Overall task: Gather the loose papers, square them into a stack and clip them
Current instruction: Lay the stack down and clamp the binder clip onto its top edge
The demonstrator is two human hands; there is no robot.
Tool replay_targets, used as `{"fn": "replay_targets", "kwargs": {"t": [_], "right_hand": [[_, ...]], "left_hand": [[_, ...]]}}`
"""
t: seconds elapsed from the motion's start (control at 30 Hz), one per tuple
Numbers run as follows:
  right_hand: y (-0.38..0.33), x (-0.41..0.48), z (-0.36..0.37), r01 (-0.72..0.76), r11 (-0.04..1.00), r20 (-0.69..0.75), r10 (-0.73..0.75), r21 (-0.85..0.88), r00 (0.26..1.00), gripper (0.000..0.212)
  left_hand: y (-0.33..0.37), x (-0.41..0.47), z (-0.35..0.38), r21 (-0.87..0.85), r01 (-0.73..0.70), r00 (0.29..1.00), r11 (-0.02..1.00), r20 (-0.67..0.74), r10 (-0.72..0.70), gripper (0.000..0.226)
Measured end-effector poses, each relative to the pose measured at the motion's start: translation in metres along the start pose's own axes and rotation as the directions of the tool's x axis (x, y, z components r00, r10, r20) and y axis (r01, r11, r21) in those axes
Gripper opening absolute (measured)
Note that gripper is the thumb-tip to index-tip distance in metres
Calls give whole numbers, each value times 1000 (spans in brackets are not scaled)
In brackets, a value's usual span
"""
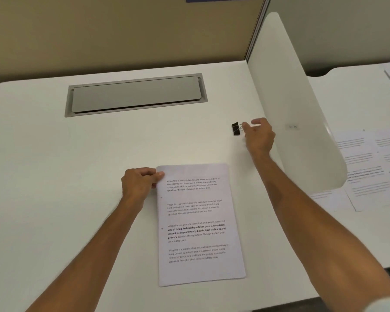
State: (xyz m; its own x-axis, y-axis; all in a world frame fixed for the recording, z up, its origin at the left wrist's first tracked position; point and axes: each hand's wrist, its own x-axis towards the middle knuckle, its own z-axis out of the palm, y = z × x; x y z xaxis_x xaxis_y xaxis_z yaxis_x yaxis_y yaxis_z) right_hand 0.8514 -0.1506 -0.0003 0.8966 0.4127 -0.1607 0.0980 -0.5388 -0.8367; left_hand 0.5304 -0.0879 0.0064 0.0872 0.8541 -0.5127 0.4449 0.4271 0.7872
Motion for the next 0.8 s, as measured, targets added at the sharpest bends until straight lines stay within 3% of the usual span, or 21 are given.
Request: {"fn": "replay_targets", "kwargs": {"t": [0.2, 0.43, 0.53, 0.63, 0.8], "right_hand": [[-10, 26, 11, -31, 973, 27, 38, -230, 999, 25], [-15, 33, 12, -16, 960, 58, 34, -279, 998, 15], [-18, 31, 10, -3, 975, 132, 33, -224, 991, 13], [-19, 21, 9, 27, 998, 271, -9, -62, 962, 14], [-32, -14, 16, 143, 983, 536, -182, 114, 824, 21]], "left_hand": [[0, 5, 2, -5, 16, 1000, 1000, 17, -16, 14], [0, 5, 1, -22, 37, 999, 999, 20, -37, 16], [1, 3, 1, -31, 31, 999, 999, 20, -31, 16], [1, 2, 0, -46, 26, 1000, 999, 18, -25, 17], [0, 1, -2, -54, 21, 1000, 998, 22, -20, 17]]}}
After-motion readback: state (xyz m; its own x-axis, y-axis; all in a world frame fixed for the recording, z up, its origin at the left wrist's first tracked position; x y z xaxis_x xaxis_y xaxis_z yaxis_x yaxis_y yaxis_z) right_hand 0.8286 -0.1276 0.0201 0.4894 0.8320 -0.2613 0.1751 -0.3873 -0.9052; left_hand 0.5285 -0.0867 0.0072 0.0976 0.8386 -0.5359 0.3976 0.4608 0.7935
